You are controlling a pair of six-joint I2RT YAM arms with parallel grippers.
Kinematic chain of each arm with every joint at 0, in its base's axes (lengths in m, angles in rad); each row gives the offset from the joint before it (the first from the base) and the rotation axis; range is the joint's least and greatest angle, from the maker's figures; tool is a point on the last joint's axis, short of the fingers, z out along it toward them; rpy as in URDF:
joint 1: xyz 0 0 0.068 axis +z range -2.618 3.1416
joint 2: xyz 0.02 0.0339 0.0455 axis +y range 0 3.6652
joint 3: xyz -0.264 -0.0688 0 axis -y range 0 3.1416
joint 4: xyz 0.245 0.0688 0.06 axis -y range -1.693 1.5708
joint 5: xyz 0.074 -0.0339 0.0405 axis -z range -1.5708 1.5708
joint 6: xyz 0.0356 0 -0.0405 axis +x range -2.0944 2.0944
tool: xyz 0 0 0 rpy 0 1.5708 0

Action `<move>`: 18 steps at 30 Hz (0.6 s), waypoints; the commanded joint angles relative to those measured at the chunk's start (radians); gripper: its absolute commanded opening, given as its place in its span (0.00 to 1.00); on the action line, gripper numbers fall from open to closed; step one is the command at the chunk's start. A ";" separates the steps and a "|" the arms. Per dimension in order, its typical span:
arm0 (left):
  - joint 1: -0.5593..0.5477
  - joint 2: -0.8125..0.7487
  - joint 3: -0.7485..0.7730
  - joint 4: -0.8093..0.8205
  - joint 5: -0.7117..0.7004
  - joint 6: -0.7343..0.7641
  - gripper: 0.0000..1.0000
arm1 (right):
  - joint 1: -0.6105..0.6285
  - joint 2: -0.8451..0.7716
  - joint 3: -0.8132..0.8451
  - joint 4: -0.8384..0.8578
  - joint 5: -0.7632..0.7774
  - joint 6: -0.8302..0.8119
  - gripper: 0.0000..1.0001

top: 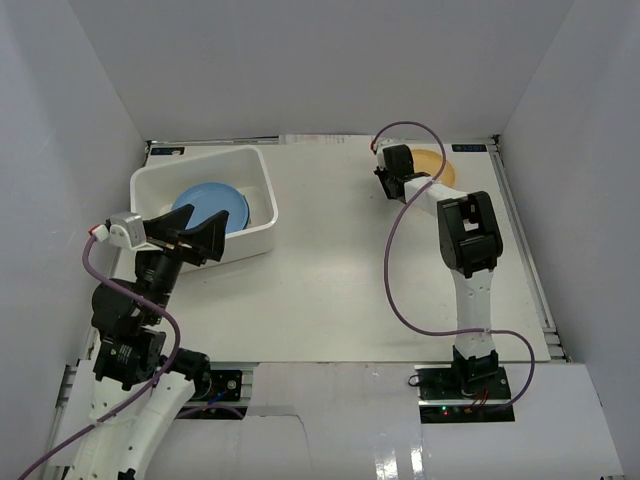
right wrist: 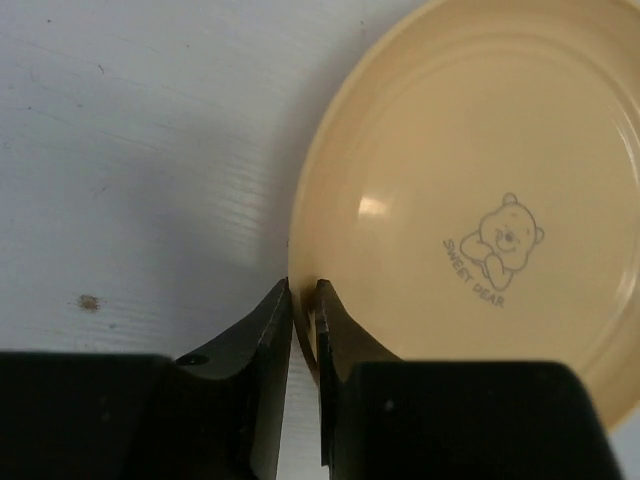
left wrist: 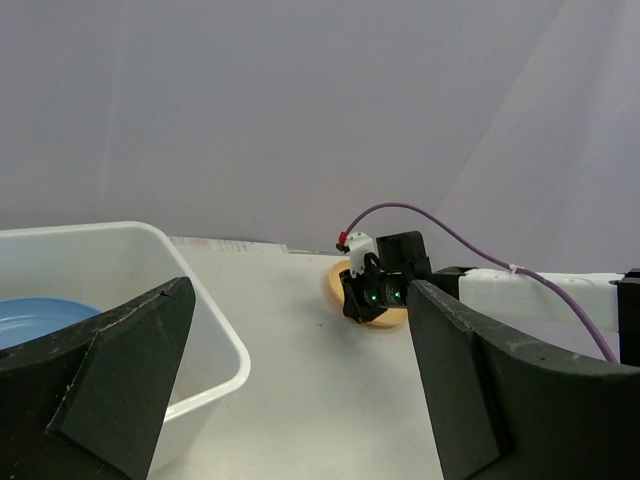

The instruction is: Place the plates into the plastic bin on the countertop

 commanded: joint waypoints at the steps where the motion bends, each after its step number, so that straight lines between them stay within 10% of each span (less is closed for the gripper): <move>1: 0.017 0.007 -0.001 0.011 0.026 0.000 0.98 | 0.003 0.020 0.049 -0.045 0.012 -0.008 0.15; 11: 0.031 -0.008 -0.001 0.012 0.029 0.000 0.98 | 0.188 -0.370 -0.147 0.119 0.050 -0.054 0.08; 18: 0.066 -0.083 -0.014 -0.006 -0.185 0.007 0.98 | 0.515 -0.348 0.140 0.070 0.012 -0.163 0.08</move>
